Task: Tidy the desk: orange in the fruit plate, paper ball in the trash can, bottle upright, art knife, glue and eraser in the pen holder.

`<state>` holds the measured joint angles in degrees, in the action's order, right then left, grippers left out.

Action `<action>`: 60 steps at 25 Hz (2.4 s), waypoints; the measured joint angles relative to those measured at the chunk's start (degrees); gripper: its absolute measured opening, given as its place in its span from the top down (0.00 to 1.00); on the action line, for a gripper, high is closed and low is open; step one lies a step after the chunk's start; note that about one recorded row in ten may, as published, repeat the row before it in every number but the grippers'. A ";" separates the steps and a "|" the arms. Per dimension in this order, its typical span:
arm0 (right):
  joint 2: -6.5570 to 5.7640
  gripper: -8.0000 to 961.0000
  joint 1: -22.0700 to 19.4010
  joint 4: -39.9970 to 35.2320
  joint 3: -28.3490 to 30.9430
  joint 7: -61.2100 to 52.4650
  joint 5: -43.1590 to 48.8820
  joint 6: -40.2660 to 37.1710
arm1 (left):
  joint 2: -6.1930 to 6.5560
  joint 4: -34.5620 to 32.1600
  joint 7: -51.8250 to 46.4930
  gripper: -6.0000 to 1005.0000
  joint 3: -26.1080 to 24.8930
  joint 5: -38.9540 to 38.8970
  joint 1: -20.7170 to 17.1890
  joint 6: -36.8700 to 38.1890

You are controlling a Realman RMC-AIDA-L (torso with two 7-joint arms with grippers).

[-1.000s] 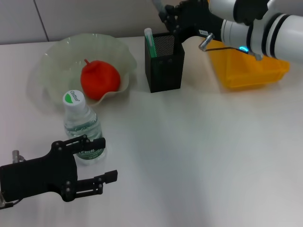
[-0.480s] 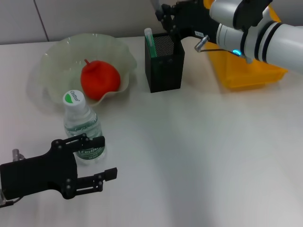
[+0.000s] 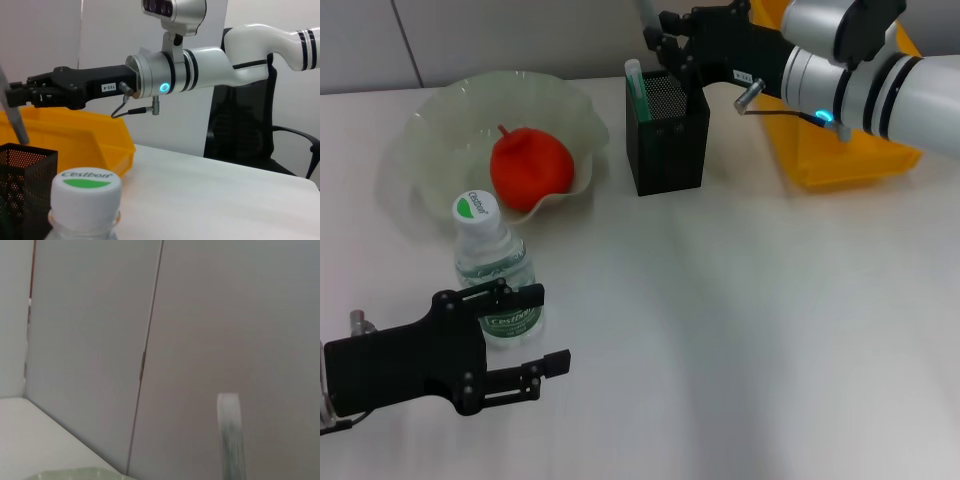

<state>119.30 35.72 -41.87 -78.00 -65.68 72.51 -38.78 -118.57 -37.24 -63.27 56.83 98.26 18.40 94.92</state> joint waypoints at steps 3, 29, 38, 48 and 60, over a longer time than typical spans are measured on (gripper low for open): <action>-0.13 0.79 2.23 4.05 2.14 0.29 0.12 -1.08 | 0.00 0.04 -0.01 0.22 0.05 0.00 0.17 -0.19; -3.85 0.37 -11.23 -27.37 14.97 -43.62 34.95 -35.03 | 0.19 -0.20 -0.73 0.22 -0.14 -0.01 0.57 0.36; -4.59 0.37 -11.82 -23.92 31.15 -34.63 35.93 -64.01 | 1.11 0.06 -2.11 0.22 -2.80 0.00 0.07 4.89; -3.87 0.37 -10.99 -7.78 30.87 -14.75 37.60 -68.11 | 1.53 0.24 -4.00 0.22 -2.67 0.76 -0.35 8.26; -4.48 0.37 -11.27 -2.04 31.56 -8.07 41.13 -68.12 | 2.29 0.24 -7.50 0.22 -2.35 4.39 1.10 11.68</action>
<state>114.82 24.45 -43.91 -46.43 -73.75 113.64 -106.90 -116.28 -37.00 -70.77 54.48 102.65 19.50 106.60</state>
